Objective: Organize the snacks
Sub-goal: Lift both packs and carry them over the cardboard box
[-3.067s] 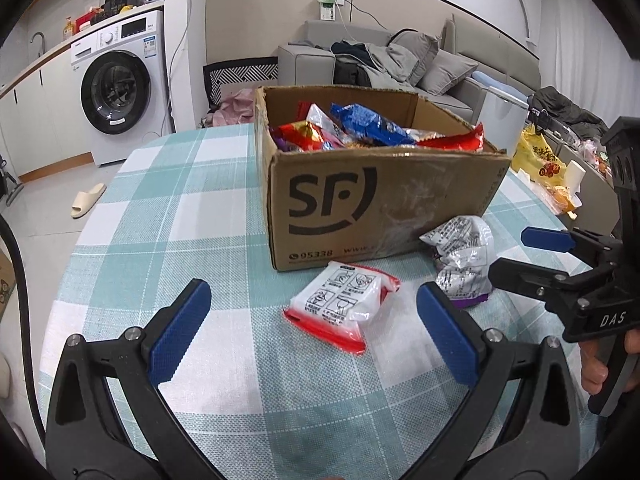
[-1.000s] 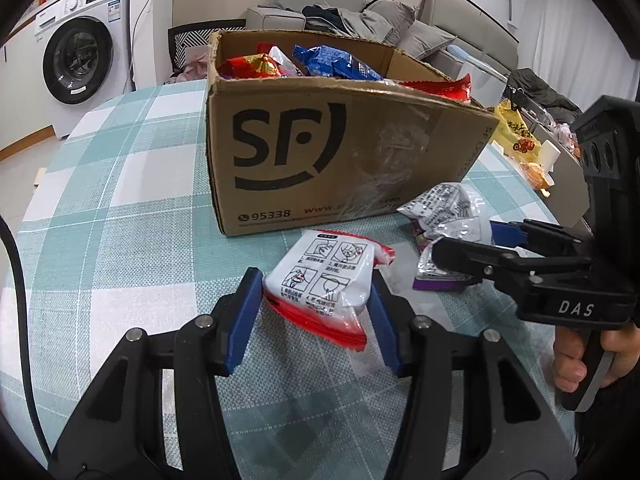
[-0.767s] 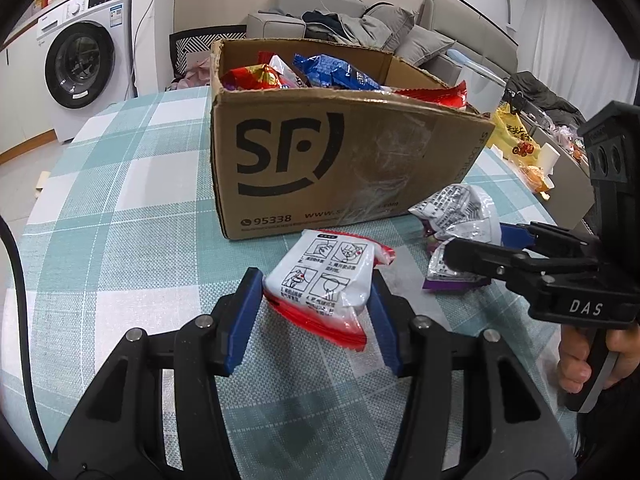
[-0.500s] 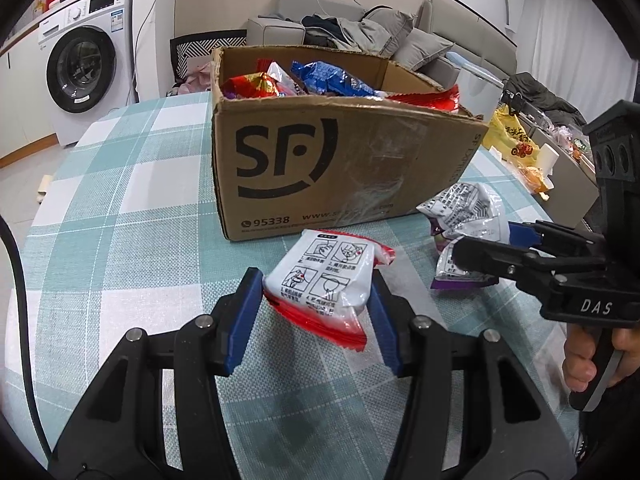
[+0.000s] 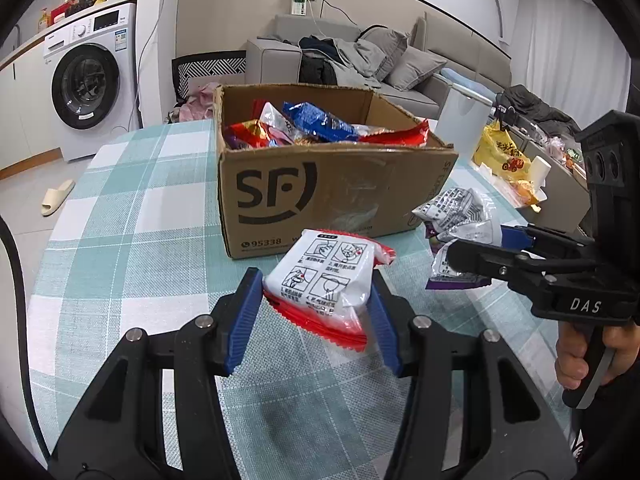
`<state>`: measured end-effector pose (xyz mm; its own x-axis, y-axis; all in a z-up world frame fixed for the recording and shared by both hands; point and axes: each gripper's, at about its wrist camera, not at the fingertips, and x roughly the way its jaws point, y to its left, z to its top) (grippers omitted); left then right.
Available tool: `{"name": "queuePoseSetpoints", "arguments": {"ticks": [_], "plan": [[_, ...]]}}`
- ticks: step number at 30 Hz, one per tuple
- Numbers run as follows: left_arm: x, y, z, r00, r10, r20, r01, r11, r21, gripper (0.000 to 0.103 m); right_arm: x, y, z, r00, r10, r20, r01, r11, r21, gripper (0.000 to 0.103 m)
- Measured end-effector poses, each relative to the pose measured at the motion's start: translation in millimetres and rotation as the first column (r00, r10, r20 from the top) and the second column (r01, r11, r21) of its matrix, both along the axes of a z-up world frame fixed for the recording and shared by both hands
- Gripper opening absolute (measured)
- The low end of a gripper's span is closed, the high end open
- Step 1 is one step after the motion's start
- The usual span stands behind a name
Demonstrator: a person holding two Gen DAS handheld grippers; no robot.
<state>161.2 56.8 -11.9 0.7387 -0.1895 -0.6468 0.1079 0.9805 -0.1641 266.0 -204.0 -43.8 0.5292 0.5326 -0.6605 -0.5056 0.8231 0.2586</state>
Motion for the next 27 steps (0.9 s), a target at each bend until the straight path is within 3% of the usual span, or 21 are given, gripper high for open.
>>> {"name": "queuePoseSetpoints", "arguments": {"ticks": [27], "plan": [[-28,-18,93,0.988,0.024,0.156,-0.027,0.999,0.022,0.05,-18,-3,65,0.991,0.01,0.133,-0.015,0.999,0.041,0.061]]}}
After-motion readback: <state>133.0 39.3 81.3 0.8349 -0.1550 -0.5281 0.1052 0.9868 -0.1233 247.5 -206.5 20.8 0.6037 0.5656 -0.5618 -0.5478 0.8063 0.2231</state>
